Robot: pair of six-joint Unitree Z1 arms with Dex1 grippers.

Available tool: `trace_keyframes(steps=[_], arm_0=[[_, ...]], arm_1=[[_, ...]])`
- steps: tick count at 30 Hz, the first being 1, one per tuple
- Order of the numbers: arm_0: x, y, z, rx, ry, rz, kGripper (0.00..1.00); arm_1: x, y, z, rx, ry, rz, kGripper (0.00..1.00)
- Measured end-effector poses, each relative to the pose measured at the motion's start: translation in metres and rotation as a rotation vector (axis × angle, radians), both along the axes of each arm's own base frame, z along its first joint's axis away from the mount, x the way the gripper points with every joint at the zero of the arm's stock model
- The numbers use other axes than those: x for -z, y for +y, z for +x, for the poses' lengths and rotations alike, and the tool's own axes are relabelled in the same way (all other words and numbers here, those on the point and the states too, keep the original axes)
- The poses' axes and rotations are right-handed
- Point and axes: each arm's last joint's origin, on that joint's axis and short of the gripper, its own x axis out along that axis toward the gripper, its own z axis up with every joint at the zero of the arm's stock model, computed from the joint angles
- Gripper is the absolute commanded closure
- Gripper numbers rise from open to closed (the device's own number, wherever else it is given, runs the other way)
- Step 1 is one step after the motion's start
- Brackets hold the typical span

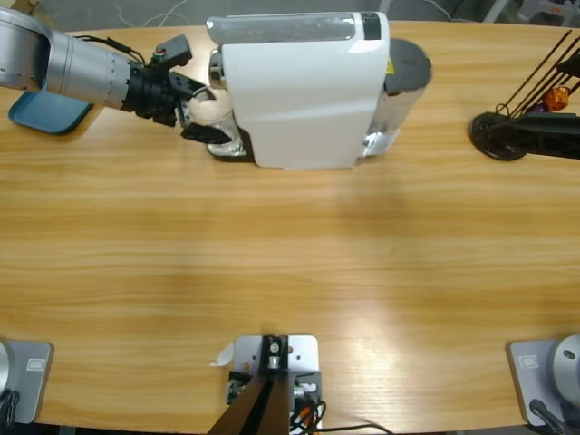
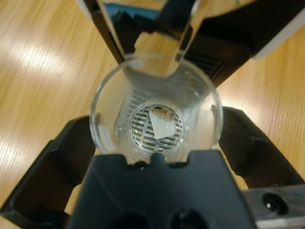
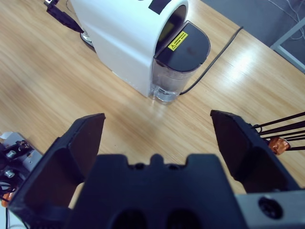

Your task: Pour coffee

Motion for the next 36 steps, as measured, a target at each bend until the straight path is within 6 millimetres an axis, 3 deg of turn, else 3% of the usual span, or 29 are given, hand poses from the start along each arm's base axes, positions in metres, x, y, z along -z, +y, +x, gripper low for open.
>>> trace_keyframes(steps=[4, 7, 10, 11, 12, 13, 19, 24, 27, 31, 36], arm_0=[[0.003, 0.011, -0.002, -0.026, 0.015, 0.006, 0.013], [-0.003, 0.026, -0.008, -0.057, 0.011, 0.003, 0.013], [-0.026, 0.043, -0.021, -0.095, -0.037, -0.022, 0.013], [-0.035, 0.047, -0.027, -0.105, -0.052, -0.031, 0.013], [-0.043, 0.050, -0.032, -0.114, -0.055, -0.039, 0.013], [-0.050, 0.053, -0.038, -0.125, -0.049, -0.044, 0.013], [-0.068, 0.048, -0.085, -0.156, 0.070, 0.053, 0.013], [-0.069, 0.043, -0.135, -0.201, 0.129, 0.143, 0.013], [-0.067, 0.052, -0.154, -0.303, 0.159, 0.153, 0.013], [-0.071, 0.063, -0.166, -0.473, 0.183, 0.127, 0.013], [-0.072, 0.068, -0.171, -0.533, 0.174, 0.121, 0.013]], arm_1=[[0.000, 0.000, 0.000, 0.000, 0.000, 0.000, 0.015], [0.000, 0.000, 0.000, 0.000, 0.001, -0.001, 0.202], [-0.005, 0.000, 0.000, -0.003, -0.012, 0.010, 0.377], [-0.009, 0.000, 0.000, -0.004, -0.018, 0.015, 0.461], [-0.013, 0.001, 0.000, -0.005, -0.021, 0.017, 0.825], [-0.018, 0.002, 0.002, -0.006, -0.025, 0.020, 1.000], [-0.051, 0.020, 0.027, 0.043, 0.004, -0.009, 1.000], [-0.073, 0.036, 0.070, 0.119, 0.027, 0.002, 1.000], [-0.085, 0.052, 0.097, 0.115, 0.066, 0.021, 1.000], [-0.084, 0.080, 0.132, 0.110, 0.125, 0.017, 1.000], [-0.063, 0.102, 0.166, 0.115, 0.208, -0.013, 1.000]])
